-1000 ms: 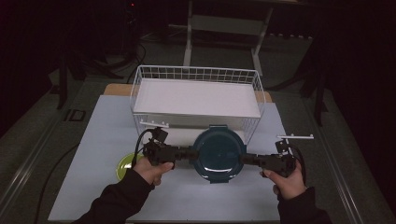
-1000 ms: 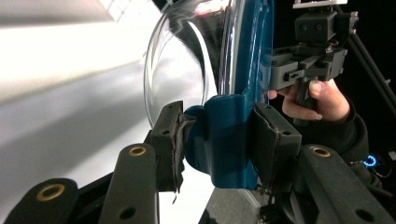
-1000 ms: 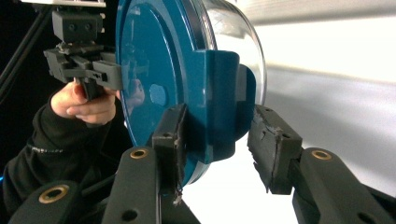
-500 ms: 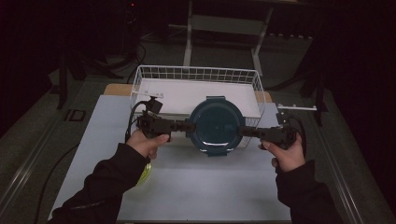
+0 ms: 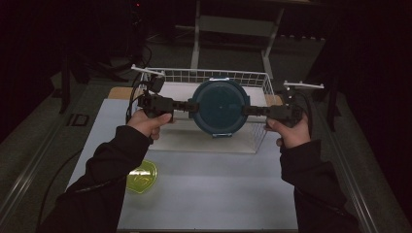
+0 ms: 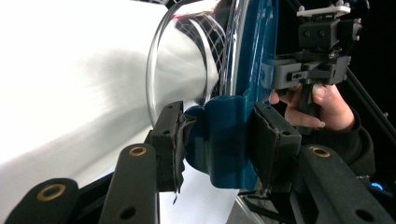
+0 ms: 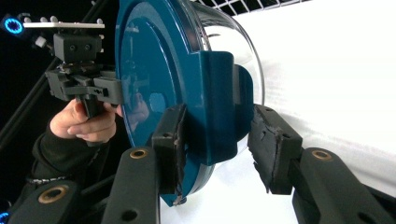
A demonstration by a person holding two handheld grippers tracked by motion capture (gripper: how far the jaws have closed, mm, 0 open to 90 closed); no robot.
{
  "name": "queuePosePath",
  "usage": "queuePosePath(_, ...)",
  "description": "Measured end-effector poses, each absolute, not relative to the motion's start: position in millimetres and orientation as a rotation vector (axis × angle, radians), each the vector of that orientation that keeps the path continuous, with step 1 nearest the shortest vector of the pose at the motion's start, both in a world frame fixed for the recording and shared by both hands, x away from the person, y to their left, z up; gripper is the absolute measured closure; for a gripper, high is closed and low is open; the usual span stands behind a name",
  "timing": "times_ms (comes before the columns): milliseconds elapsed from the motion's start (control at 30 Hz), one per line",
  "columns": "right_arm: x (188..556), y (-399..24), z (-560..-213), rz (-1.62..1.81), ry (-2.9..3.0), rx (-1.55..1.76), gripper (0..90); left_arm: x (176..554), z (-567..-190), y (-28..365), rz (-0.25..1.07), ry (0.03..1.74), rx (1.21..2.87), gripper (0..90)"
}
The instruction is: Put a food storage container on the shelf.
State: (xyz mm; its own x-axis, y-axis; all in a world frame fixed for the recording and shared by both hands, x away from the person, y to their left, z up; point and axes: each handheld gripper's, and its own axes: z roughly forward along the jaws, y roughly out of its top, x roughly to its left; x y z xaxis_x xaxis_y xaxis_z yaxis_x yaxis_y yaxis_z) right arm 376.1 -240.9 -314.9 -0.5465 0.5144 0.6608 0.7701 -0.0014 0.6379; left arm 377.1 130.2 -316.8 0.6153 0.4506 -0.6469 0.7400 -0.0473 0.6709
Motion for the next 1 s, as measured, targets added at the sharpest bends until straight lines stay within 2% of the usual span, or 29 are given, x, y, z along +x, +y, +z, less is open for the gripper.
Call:
queuePosePath(400, 401, -227, -314, -1.546, -2.013, -1.418, 56.8, 404, -324, 141, -0.304, 1.057, 1.627, 56.1)
queuePosePath(967, 415, -223, -317, -1.510, -1.970, -1.532, 53.2, 415, -329, 138, -0.284, 1.130, 1.556, 53.6)
queuePosePath(1000, 416, -223, -316, -1.502, -1.989, -1.560, 57.0, 415, -329, 136, -0.279, 1.138, 1.555, 52.6)
